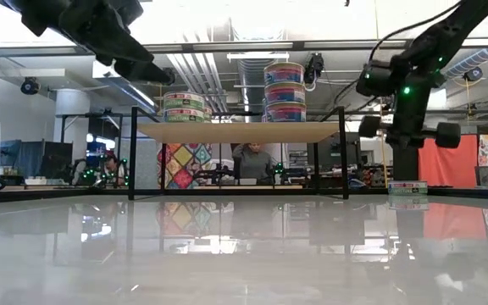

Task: Stack canned seafood by type on shelf
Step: Stack the green tuna can on top of the other green tuna can

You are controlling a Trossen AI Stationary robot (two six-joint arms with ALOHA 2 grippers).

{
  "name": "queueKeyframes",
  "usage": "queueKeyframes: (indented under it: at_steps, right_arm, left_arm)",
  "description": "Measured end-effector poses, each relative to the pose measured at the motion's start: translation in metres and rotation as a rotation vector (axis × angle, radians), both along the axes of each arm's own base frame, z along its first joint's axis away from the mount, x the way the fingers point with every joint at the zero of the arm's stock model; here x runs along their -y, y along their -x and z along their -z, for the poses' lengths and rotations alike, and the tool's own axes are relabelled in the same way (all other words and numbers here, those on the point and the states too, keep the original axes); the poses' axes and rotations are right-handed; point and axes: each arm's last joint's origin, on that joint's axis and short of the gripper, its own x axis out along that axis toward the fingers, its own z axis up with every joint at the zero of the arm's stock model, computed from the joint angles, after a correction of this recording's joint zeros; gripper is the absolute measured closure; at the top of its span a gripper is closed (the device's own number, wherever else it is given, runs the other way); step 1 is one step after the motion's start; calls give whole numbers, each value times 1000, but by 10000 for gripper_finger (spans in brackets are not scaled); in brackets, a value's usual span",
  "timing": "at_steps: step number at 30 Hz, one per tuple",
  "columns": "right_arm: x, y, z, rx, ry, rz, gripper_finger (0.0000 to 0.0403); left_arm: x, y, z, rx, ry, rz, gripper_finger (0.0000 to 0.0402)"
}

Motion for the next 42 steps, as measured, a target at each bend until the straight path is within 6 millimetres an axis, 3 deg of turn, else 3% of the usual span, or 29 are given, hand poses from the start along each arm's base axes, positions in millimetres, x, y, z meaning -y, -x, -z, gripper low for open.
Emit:
queueKeyframes:
  at_steps: [11,23,27,32,42]
  right_arm:
    - [33,2,27,-31,-84,89,392]
    - [39,0,49,31,-44,306,392]
    - [38,-1,55,9,-67,304,392]
    - [20,1,49,-22,-143,313,392]
    - [-46,-9,35,-112,-367,172,392]
  left_arm:
    - [4,-2,29,62,122,-38,2]
    - [5,-3,26,87,128,-38,2]
    - [6,-3,27,76,152,-46,2]
    - [6,-4,23,117,142,-37,2]
    - [8,-8,-3,232,163,79,2]
